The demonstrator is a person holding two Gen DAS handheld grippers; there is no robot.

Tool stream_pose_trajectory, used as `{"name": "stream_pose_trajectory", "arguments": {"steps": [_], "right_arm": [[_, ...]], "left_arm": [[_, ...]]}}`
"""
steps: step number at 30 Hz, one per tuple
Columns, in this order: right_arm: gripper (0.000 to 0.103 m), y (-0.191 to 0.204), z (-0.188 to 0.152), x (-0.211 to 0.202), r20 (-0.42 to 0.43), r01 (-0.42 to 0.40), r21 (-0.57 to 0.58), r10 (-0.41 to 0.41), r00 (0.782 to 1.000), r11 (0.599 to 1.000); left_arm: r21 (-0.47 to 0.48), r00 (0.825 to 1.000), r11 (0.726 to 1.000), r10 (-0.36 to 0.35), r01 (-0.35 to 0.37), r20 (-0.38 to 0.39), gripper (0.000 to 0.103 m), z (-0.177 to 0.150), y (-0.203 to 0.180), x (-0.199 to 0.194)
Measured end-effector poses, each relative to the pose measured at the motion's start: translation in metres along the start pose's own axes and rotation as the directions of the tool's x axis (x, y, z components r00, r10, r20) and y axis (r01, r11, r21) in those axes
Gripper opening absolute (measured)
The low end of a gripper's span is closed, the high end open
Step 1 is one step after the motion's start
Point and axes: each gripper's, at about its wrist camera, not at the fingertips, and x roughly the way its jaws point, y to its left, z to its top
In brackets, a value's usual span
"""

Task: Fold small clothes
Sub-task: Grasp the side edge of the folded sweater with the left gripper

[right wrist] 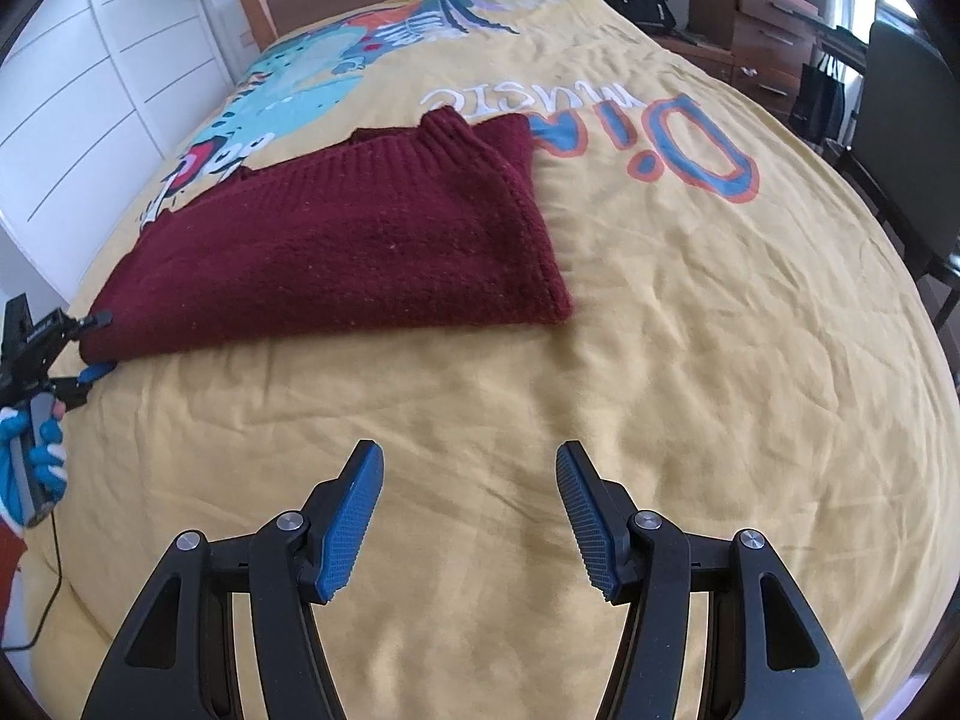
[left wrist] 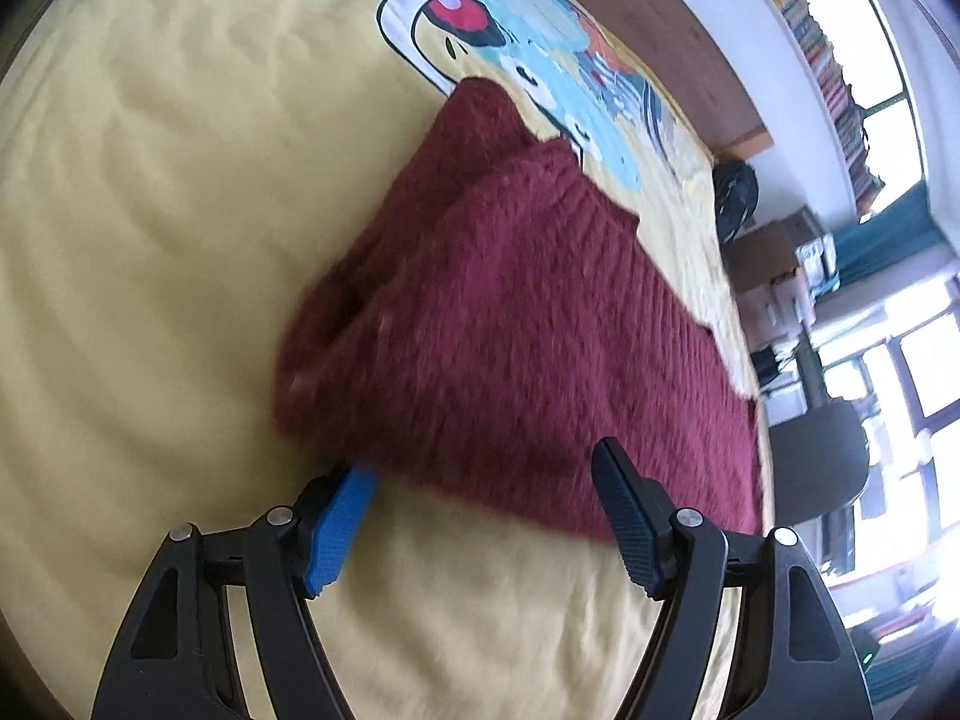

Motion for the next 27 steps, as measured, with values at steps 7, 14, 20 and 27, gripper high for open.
{"name": "stream_pose_trajectory", "arguments": {"steps": [7,14,20,27], "right_arm": [[0.062,-0.006,0.000,0.004,-0.008,-0.007,0.006,0.007,1.000,1.000],[0.062,-0.017,-0.002,0.002,-0.007,-0.012,0.018,0.012,1.000,1.000],[0.062,-0.032,-0.011,-0.002,-0.009,-0.017,0.053,0.017,1.000,0.998],[0.062,-0.050,-0.022,-0.008,-0.006,-0.025,0.091,0.026,1.000,0.996]], "left_arm": [[-0.085,0.997,0.994,-0.060,0.064,0.048,0.068,0.028,0.011,0.010],[-0.194,0.991,0.975,-0.092,0.110,0.099,0.067,0.050,0.024,0.017],[-0.232,0.992,0.968,-0.075,0.098,0.105,0.053,0.061,0.016,0.029],[-0.249,0.994,0.968,-0.019,0.046,0.108,0.024,0.066,0.006,0.028]]}}
